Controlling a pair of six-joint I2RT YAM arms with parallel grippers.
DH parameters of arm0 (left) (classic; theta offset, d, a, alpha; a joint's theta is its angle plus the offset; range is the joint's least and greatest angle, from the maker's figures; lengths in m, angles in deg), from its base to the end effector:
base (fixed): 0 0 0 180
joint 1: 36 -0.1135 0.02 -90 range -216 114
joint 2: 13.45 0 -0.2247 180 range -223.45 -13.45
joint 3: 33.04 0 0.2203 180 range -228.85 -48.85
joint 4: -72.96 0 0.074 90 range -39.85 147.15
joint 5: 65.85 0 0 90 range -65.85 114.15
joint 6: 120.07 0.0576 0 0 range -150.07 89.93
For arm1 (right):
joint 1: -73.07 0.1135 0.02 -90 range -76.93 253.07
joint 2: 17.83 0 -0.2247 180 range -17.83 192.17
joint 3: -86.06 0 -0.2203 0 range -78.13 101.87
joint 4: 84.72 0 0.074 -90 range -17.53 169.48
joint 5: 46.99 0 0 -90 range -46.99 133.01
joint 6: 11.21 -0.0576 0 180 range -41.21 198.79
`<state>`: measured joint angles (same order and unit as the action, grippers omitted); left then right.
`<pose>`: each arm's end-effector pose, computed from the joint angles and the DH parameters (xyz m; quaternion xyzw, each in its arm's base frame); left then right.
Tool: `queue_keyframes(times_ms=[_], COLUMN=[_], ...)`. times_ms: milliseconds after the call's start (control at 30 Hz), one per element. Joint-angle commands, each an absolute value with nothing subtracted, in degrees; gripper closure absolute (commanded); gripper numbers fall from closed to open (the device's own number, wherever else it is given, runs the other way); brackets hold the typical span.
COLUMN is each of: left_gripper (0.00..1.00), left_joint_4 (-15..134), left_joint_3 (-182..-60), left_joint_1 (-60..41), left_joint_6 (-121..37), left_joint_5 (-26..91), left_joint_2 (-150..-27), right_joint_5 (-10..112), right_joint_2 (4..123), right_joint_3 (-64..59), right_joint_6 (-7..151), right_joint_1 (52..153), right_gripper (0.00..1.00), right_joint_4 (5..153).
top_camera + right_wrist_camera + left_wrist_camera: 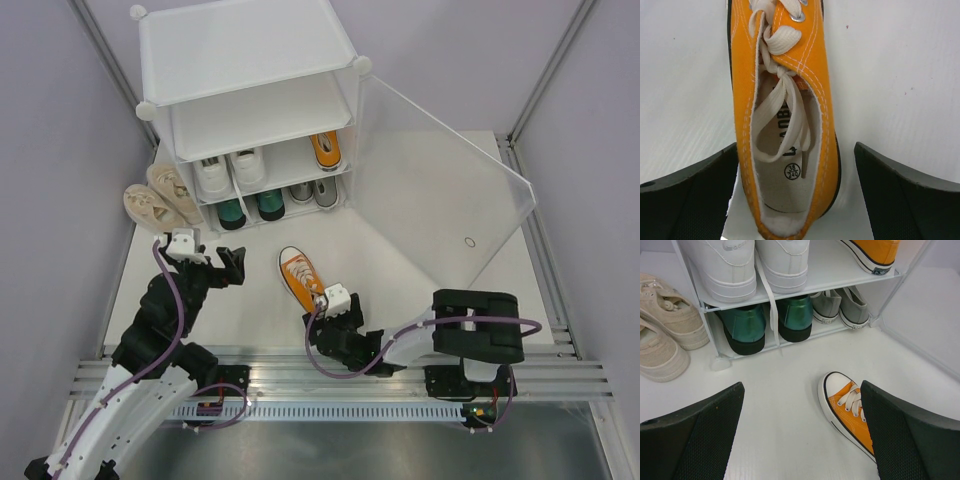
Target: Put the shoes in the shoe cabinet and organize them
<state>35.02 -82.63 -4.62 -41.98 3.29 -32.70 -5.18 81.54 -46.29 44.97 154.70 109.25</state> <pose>0.1171 -0.0474 0.2820 0.0076 0.7495 -0.1123 0.6524 0.0835 0.2727 0.0935 -0.1678 0.8221 0.1441 0.5246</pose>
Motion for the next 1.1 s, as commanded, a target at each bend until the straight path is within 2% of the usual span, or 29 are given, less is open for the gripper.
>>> queue_keyframes(times_ms=[0, 200, 300, 400, 433, 500, 533, 600, 633, 700, 867, 1067], left_gripper=[0.0, 0.0, 0.0, 0.0, 0.0, 0.0, 0.0, 0.0, 0.0, 0.0, 0.0, 0.01], left_joint_4=[37.29, 37.29, 37.29, 37.29, 37.29, 37.37, 37.29, 37.29, 37.29, 37.37, 37.29, 37.29], left_joint_3=[-82.51, -82.6, -82.6, -82.6, -82.6, -82.6, -82.6, -82.6, -82.6, -82.6, -82.6, -82.51], left_joint_1=[-4.44, -4.44, -4.44, -4.44, -4.44, -4.44, -4.44, -4.44, -4.44, -4.44, -4.36, -4.36], left_joint_6=[-40.8, -40.71, -40.71, -40.71, -40.71, -40.8, -40.71, -40.8, -40.8, -40.8, -40.8, -40.71], left_joint_5=[3.41, 3.5, 3.59, 3.76, 3.94, 4.03, 4.11, 4.2, 4.29, 4.38, 4.38, 4.29], left_joint_2=[-32.96, -32.79, -32.7, -32.61, -32.52, -32.61, -32.61, -32.52, -32.52, -32.52, -32.26, -32.0], right_joint_5=[-9.19, -12.28, -12.98, -13.07, -12.89, -13.42, -13.77, -14.47, -14.47, -13.69, -9.92, -8.76], right_joint_2=[86.93, 94.84, 95.64, 95.55, 95.55, 95.2, 95.11, 93.62, 93.01, 90.99, 83.28, 81.23], right_joint_3=[-47.63, -44.74, -45.17, -45.08, -45.08, -45.0, -44.99, -45.26, -45.35, -45.43, -48.49, -49.74], right_joint_6=[43.28, 43.46, 43.55, 44.69, 44.87, 45.39, 45.66, 46.79, 47.41, 48.64, 51.46, 51.2], right_joint_1=[156.82, 159.82, 159.73, 159.73, 159.73, 159.82, 159.73, 159.73, 159.73, 159.64, 159.73, 159.64], right_gripper=[0.04, 0.12, 0.19, 0.31, 0.43, 0.55, 0.68, 0.78, 0.88, 0.97, 0.99, 0.99], right_joint_4=[118.57, 121.93, 122.98, 122.98, 123.15, 123.24, 123.07, 122.81, 122.72, 122.28, 125.86, 128.08])
